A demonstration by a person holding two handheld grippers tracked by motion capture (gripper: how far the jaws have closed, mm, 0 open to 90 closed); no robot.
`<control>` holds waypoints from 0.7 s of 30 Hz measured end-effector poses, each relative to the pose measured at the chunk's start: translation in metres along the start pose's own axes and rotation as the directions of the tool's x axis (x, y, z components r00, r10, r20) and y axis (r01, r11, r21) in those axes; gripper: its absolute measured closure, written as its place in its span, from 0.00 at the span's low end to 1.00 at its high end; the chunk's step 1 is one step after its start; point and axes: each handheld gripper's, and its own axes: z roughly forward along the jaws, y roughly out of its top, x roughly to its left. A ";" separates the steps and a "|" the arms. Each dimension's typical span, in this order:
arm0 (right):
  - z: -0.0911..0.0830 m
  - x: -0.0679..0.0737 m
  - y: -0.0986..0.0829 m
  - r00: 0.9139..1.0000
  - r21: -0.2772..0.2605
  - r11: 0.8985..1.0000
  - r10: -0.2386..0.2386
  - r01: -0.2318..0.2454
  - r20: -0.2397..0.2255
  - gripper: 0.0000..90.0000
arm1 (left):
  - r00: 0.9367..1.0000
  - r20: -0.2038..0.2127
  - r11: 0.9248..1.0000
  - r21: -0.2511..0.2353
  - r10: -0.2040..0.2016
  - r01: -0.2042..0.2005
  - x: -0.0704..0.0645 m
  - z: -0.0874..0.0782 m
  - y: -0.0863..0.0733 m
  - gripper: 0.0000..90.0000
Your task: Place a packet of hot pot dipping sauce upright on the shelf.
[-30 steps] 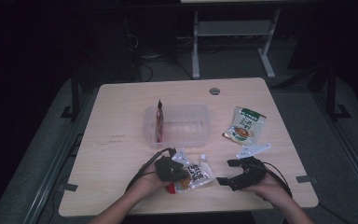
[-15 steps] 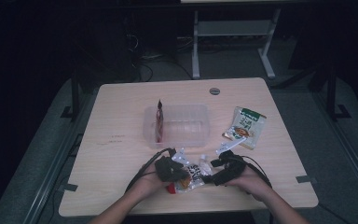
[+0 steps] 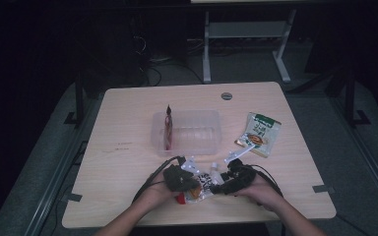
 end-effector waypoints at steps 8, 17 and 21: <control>0.012 -0.001 0.008 0.997 0.017 1.000 0.007 -0.006 -0.078 0.60 | 1.000 0.005 1.000 0.000 0.000 0.000 0.001 0.000 -0.001 1.00; 0.015 -0.008 0.011 0.991 0.045 0.998 0.058 -0.053 -0.123 0.76 | 1.000 0.017 1.000 -0.012 -0.015 0.015 0.002 0.000 -0.002 1.00; 0.014 -0.005 0.011 0.992 0.025 1.000 0.015 -0.012 -0.122 0.83 | 0.999 0.027 1.000 -0.020 -0.021 0.021 0.003 -0.002 -0.003 1.00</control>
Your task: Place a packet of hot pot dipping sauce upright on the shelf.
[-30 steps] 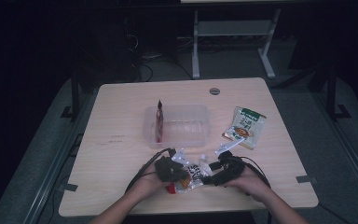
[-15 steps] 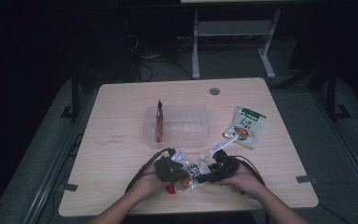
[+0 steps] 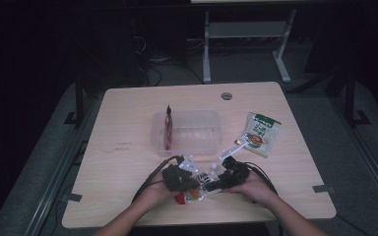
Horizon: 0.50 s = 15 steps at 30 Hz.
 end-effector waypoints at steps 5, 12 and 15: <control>-0.003 0.003 0.001 1.000 -0.010 1.000 -0.025 0.025 0.001 0.90 | 1.000 0.016 1.000 -0.009 -0.007 0.007 0.001 -0.004 -0.001 1.00; -0.012 0.006 0.002 0.999 -0.046 0.998 -0.031 0.030 -0.022 0.99 | 1.000 0.016 0.999 -0.038 0.007 -0.006 -0.001 -0.015 -0.001 1.00; -0.017 0.007 0.003 0.999 -0.065 0.997 -0.046 0.044 -0.030 1.00 | 1.000 0.009 0.999 -0.045 0.008 -0.007 0.001 -0.024 -0.002 0.99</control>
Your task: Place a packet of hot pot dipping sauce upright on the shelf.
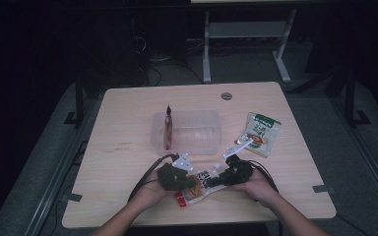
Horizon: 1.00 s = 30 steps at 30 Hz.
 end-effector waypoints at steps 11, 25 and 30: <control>-0.022 0.004 0.007 0.999 -0.086 0.996 -0.039 0.038 -0.012 1.00 | 0.997 -0.053 0.999 0.003 -0.053 0.054 0.017 -0.023 -0.016 1.00; -0.027 0.018 0.021 0.991 -0.159 0.982 -0.113 0.101 -0.066 1.00 | 0.999 -0.024 1.000 0.001 -0.031 0.031 0.006 -0.004 -0.005 1.00; -0.025 0.023 0.031 0.987 -0.178 0.976 -0.142 0.126 -0.077 1.00 | 1.000 -0.008 1.000 -0.014 -0.013 0.013 0.000 0.001 0.000 1.00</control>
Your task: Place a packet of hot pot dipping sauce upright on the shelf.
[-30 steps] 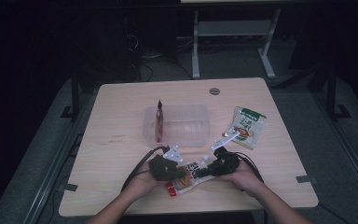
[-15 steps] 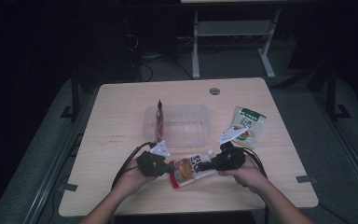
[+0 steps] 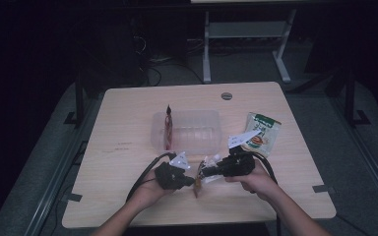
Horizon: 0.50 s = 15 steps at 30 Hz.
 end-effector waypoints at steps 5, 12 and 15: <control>0.005 0.002 0.011 1.000 -0.014 1.000 -0.027 0.027 -0.013 1.00 | 1.000 -0.002 1.000 -0.006 0.011 -0.011 -0.003 0.001 0.002 0.99; 0.008 0.003 0.019 0.999 -0.024 0.999 -0.040 0.040 -0.015 1.00 | 1.000 -0.003 1.000 -0.008 0.017 -0.017 -0.001 -0.003 0.000 0.99; 0.005 0.001 0.018 0.999 -0.027 0.999 -0.037 0.037 -0.006 1.00 | 1.000 -0.004 1.000 -0.019 0.013 -0.013 0.000 -0.004 -0.001 0.99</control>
